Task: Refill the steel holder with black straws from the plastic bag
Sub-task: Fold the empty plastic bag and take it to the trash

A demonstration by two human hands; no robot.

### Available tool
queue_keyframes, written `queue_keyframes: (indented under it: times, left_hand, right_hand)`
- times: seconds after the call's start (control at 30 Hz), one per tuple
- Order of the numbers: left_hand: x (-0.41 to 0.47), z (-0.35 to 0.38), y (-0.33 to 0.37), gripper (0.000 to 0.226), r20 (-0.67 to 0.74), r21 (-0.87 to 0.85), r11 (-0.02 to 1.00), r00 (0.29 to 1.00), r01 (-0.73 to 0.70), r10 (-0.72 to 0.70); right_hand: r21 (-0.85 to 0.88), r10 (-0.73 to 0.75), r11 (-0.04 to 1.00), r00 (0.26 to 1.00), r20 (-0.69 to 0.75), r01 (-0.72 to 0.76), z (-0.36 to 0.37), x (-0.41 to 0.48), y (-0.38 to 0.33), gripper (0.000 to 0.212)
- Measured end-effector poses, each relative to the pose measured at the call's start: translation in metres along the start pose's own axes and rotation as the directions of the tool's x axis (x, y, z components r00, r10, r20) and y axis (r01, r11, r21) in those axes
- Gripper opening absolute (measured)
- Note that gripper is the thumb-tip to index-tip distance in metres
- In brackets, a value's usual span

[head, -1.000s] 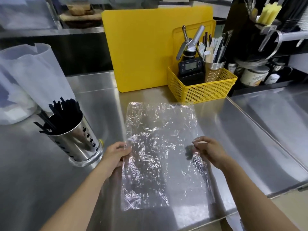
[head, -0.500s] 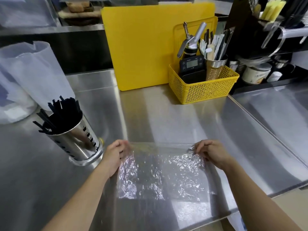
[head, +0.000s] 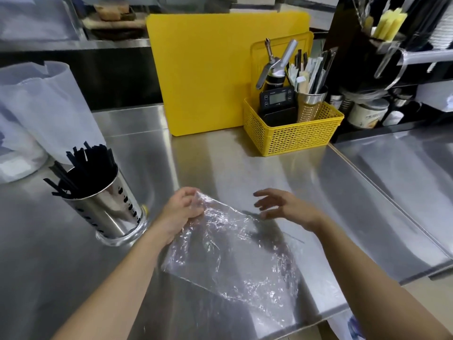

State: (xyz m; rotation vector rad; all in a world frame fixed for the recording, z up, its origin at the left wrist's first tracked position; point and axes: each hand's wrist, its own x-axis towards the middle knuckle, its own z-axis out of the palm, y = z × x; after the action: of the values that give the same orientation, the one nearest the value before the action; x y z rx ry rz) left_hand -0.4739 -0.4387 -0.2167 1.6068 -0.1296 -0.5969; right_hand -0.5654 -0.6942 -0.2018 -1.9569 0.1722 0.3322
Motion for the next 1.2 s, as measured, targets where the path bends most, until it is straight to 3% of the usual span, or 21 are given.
queue_keyframes:
  times: [0.07,0.13,0.23,0.33,0.43,0.5,0.57,0.63,0.77,0.83,1.07,1.2]
  left_hand:
    - [0.000,0.006,0.009,0.036,0.044,-0.003,0.998,0.997,-0.063,0.063]
    - [-0.001,0.008,0.015,0.032,0.065,0.004,0.993,0.991,-0.115,0.115]
    - [0.002,-0.002,0.018,0.028,0.004,-0.027,0.991,0.991,-0.134,0.134]
    - [0.008,-0.016,0.010,0.028,-0.096,-0.252,0.965,0.994,-0.066,0.043]
    - [0.011,-0.022,-0.008,0.047,0.027,-0.465,0.875,0.990,0.134,-0.137]
    - [0.005,-0.015,-0.020,0.048,0.183,-0.421,0.875,0.967,0.238,-0.176]
    - [-0.003,-0.002,-0.025,0.045,0.246,-0.287,0.931,0.957,0.225,-0.155]
    - [-0.006,0.008,-0.025,0.044,0.187,-0.152,0.977,0.975,0.150,-0.121]
    - [-0.002,0.005,-0.019,0.005,0.011,0.024,0.998,0.998,-0.060,0.060]
    - [0.001,-0.002,-0.017,0.006,-0.048,0.109,0.990,0.994,-0.093,0.098]
    - [0.000,-0.013,-0.013,0.004,-0.020,0.064,0.994,0.996,-0.086,0.087]
    - [0.000,-0.016,-0.010,0.024,-0.023,-0.038,0.982,0.982,-0.186,0.185]
  right_hand:
    - [0.015,0.067,0.997,0.986,0.151,-0.070,0.006,0.003,-0.004,0.041]
    - [-0.043,0.054,0.998,0.984,0.171,-0.047,0.010,0.005,-0.002,0.024]
    - [0.116,-0.003,0.993,0.999,0.052,-0.003,0.011,0.007,0.005,0.007]
    - [0.319,-0.003,0.947,0.997,-0.077,0.028,0.006,0.007,0.010,0.012]
    - [0.466,0.029,0.883,0.986,-0.166,0.052,0.004,0.009,0.008,0.014]
    - [0.559,0.054,0.826,0.976,-0.211,0.075,0.008,0.012,0.007,0.014]
    - [0.596,0.067,0.797,0.967,-0.245,0.096,0.015,0.016,0.008,0.014]
    - [0.603,0.061,0.791,0.967,-0.247,0.104,0.023,0.019,0.008,0.012]
    - [0.621,0.080,0.780,0.971,-0.224,0.079,0.028,0.021,0.010,0.015]
    - [0.622,0.112,0.782,0.972,-0.208,0.043,0.027,0.020,0.011,0.016]
    - [0.620,0.169,0.784,0.972,-0.164,-0.032,0.024,0.020,0.012,0.016]
    - [0.707,0.214,0.704,0.970,-0.118,-0.069,0.023,0.022,0.020,0.025]
